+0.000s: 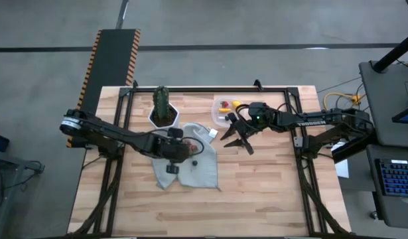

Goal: Pick and placing Produce into tupperware
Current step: Put the red strawberry into the transparent bin

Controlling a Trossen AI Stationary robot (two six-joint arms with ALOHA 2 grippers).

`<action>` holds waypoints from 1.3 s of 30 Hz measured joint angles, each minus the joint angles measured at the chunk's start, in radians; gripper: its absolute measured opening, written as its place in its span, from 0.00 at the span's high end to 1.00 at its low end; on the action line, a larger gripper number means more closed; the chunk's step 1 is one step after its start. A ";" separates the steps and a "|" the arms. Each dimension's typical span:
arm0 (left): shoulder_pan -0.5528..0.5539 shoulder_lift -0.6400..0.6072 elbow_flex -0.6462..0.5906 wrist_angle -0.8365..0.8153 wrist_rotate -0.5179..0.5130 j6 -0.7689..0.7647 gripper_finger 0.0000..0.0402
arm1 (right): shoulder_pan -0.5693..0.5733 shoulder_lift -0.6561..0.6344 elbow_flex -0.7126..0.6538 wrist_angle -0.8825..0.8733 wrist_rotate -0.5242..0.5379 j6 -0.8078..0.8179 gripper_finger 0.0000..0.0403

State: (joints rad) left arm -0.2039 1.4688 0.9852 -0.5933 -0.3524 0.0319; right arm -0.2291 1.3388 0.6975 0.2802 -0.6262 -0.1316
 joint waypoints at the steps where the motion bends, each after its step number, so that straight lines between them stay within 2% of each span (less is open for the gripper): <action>1: 0.000 -0.011 0.002 0.001 -0.002 0.000 0.73 | 0.001 0.000 0.000 -0.009 0.000 -0.002 0.63; 8: 0.000 -0.059 0.020 0.077 -0.005 0.004 0.73 | 0.032 0.052 -0.001 -0.005 -0.001 -0.038 0.61; 16: 0.000 -0.051 0.034 0.098 -0.022 0.032 0.73 | 0.086 0.201 0.017 0.289 0.000 -0.051 0.51; 21: 0.001 -0.052 0.034 0.110 -0.024 0.035 0.73 | 0.108 0.304 0.052 0.416 0.003 -0.052 0.50; 30: 0.001 -0.052 0.035 0.117 -0.024 0.034 0.73 | 0.117 0.467 0.187 0.410 0.028 -0.013 0.50; 39: 0.001 -0.052 0.035 0.118 -0.024 0.031 0.73 | 0.117 0.490 0.262 0.304 0.027 -0.035 0.50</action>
State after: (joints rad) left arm -0.2031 1.4166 1.0200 -0.4748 -0.3759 0.0631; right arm -0.1116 1.8292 0.9591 0.5846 -0.5995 -0.1666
